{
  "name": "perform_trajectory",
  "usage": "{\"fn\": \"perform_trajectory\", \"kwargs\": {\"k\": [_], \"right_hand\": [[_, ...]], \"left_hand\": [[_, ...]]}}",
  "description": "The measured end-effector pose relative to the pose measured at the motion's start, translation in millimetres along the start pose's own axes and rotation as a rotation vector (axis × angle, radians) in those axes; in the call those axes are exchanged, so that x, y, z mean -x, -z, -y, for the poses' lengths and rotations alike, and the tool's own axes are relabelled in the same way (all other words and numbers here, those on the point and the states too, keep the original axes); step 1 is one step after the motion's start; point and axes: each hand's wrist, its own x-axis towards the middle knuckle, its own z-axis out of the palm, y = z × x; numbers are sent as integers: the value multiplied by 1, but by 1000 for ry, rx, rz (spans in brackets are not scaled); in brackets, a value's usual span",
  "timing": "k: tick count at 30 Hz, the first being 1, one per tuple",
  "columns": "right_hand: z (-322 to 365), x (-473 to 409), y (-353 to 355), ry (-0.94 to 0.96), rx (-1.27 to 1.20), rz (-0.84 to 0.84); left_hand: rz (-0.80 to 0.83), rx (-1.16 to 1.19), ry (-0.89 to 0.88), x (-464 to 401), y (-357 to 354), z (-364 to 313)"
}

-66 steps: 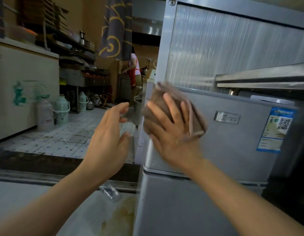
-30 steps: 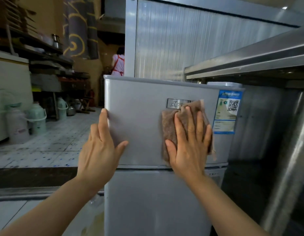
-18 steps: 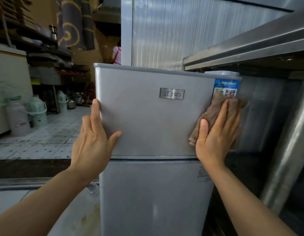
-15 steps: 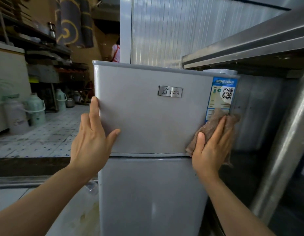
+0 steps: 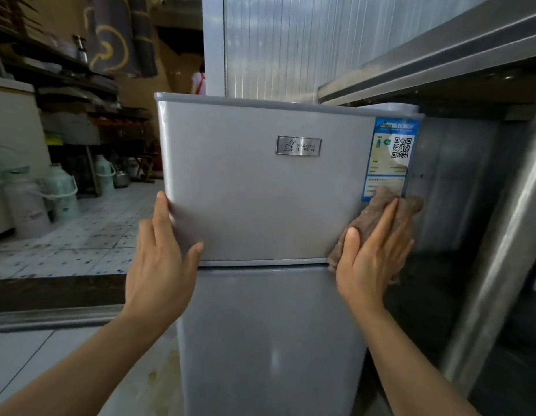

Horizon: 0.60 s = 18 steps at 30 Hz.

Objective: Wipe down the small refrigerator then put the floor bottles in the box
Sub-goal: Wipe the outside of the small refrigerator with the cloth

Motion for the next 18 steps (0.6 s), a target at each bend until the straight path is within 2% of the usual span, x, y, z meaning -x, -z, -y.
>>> {"fn": "perform_trajectory", "kwargs": {"k": [4,8,12,14,18], "right_hand": [[1,45,-7,70,-2,39],[18,45,-10,62,-7,8],[73,57,-22,282,64,7],[93,64,-29,324,81,15],[51,48,-19,566,144,74]], "left_hand": [[-24,42,-11,0,0,2],[14,60,-40,-5,6,6],[42,66,-38,-8,12,7],[54,83,-43,-8,15,10],[149,117,-55,-1,26,21]]}}
